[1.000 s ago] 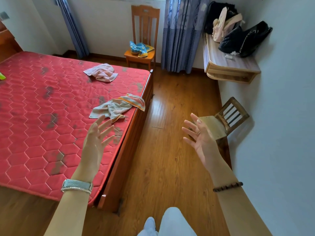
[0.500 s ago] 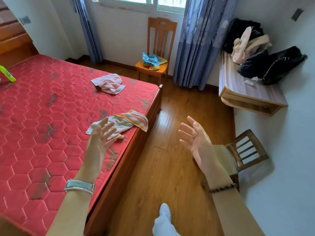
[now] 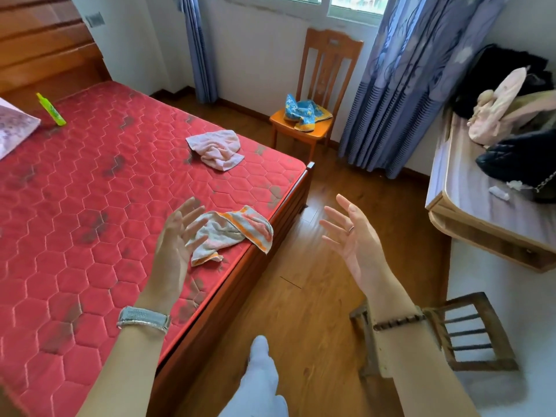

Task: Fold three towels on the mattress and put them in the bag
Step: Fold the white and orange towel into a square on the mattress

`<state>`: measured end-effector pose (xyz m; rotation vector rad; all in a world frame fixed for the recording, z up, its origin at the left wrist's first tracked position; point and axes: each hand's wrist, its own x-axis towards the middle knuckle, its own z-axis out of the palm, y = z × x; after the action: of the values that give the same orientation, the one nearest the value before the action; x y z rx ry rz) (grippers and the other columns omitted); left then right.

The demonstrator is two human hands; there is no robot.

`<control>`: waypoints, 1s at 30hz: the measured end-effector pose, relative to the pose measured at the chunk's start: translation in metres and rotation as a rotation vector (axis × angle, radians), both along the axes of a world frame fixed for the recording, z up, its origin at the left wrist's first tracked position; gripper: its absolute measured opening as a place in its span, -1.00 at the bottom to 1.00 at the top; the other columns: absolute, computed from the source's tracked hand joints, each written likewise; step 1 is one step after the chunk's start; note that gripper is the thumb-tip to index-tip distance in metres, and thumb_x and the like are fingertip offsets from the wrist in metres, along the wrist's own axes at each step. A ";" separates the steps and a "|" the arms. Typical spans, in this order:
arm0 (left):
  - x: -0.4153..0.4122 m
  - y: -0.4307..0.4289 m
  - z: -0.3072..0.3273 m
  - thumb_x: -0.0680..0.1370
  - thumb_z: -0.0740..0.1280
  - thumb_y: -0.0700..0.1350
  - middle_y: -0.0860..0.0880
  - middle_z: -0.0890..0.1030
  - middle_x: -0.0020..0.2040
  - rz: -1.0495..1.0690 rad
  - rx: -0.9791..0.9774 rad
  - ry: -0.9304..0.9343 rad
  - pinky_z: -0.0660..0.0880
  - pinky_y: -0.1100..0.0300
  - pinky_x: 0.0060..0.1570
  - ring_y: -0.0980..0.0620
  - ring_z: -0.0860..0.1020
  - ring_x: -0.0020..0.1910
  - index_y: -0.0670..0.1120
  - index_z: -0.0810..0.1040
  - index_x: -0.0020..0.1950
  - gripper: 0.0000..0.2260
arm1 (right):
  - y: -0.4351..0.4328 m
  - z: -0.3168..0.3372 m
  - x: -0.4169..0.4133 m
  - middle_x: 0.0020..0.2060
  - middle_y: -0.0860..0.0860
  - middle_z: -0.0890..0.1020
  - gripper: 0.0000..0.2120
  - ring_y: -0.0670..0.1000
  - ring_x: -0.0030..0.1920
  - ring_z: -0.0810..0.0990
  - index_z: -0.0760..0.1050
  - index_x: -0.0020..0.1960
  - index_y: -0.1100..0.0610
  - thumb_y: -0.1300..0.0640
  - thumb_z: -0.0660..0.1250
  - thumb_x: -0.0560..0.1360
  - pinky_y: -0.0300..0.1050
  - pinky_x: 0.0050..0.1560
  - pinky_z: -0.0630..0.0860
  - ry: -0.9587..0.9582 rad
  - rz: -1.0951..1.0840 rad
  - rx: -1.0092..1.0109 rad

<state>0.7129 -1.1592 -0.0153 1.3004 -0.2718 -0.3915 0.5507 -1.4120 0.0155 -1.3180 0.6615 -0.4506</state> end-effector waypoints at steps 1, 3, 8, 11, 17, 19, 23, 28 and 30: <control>0.008 -0.007 -0.002 0.49 0.24 0.26 -0.05 0.58 0.35 0.005 0.006 0.009 0.42 -0.12 0.36 -0.09 0.52 0.37 0.10 0.52 0.36 -0.52 | -0.008 -0.002 0.010 0.24 -0.09 0.60 -0.65 0.00 0.21 0.60 0.40 0.36 -0.15 -0.16 0.14 0.61 0.16 0.30 0.48 0.006 0.005 -0.002; 0.028 -0.022 -0.007 0.53 0.23 0.24 -0.05 0.59 0.35 0.019 0.014 0.021 0.42 -0.13 0.37 -0.06 0.53 0.35 0.08 0.51 0.37 -0.54 | -0.022 -0.004 0.034 0.24 -0.10 0.59 -0.61 -0.01 0.21 0.61 0.39 0.37 -0.14 -0.20 0.17 0.58 0.14 0.28 0.50 0.015 0.017 -0.018; 0.089 -0.066 -0.012 0.57 0.17 0.21 -0.04 0.59 0.34 0.043 0.022 0.007 0.43 -0.13 0.34 -0.07 0.55 0.32 0.09 0.50 0.39 -0.56 | -0.065 -0.002 0.098 0.23 -0.09 0.59 -0.59 -0.01 0.19 0.61 0.44 0.28 -0.20 -0.29 0.23 0.47 0.09 0.22 0.54 0.019 0.032 -0.033; 0.128 -0.093 -0.009 0.58 0.15 0.18 -0.03 0.59 0.33 0.075 0.005 0.010 0.44 -0.12 0.34 -0.06 0.55 0.32 0.10 0.50 0.38 -0.59 | -0.093 0.005 0.141 0.21 -0.10 0.60 -0.67 -0.02 0.19 0.61 0.44 0.26 -0.22 -0.24 0.17 0.54 0.06 0.21 0.54 0.026 0.061 -0.035; 0.198 -0.135 -0.001 0.57 0.17 0.20 -0.04 0.59 0.34 0.123 -0.007 0.009 0.48 -0.05 0.30 -0.07 0.55 0.33 0.04 0.47 0.44 -0.51 | -0.143 0.025 0.218 0.23 -0.08 0.59 -0.61 -0.03 0.17 0.62 0.40 0.31 -0.19 -0.25 0.14 0.53 0.01 0.18 0.54 0.007 0.121 -0.068; 0.216 -0.144 0.000 0.56 0.18 0.21 -0.04 0.59 0.33 0.134 0.003 -0.001 0.48 -0.04 0.28 -0.06 0.55 0.32 0.05 0.48 0.43 -0.51 | -0.153 0.025 0.240 0.22 -0.11 0.59 -0.62 -0.04 0.17 0.62 0.42 0.28 -0.22 -0.29 0.16 0.51 0.02 0.19 0.54 -0.003 0.145 -0.071; 0.240 -0.152 0.000 0.54 0.20 0.23 -0.04 0.60 0.32 0.176 0.012 0.022 0.49 -0.04 0.25 -0.04 0.57 0.30 0.08 0.50 0.39 -0.53 | -0.166 0.020 0.279 0.22 -0.07 0.60 -0.65 0.00 0.18 0.62 0.44 0.25 -0.22 -0.28 0.19 0.51 0.03 0.17 0.55 -0.017 0.202 -0.022; 0.257 -0.159 -0.012 0.57 0.15 0.21 0.00 0.60 0.32 0.243 0.069 0.065 0.48 -0.02 0.27 0.00 0.57 0.30 0.10 0.50 0.38 -0.56 | -0.177 0.005 0.321 0.24 -0.01 0.60 -0.69 0.03 0.18 0.63 0.44 0.30 -0.15 -0.13 0.10 0.62 0.09 0.22 0.52 0.004 0.280 0.042; 0.261 -0.162 -0.018 0.57 0.14 0.21 0.00 0.59 0.33 0.274 0.083 0.079 0.48 -0.01 0.26 0.01 0.56 0.31 0.09 0.49 0.40 -0.54 | -0.182 -0.002 0.338 0.24 -0.01 0.60 -0.68 0.03 0.18 0.63 0.44 0.32 -0.13 -0.11 0.09 0.63 0.12 0.25 0.51 0.025 0.308 0.050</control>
<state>0.9735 -1.3215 -0.0333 1.3787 -0.0093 -0.2225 0.8890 -1.5940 0.0140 -1.3519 0.4764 -0.1667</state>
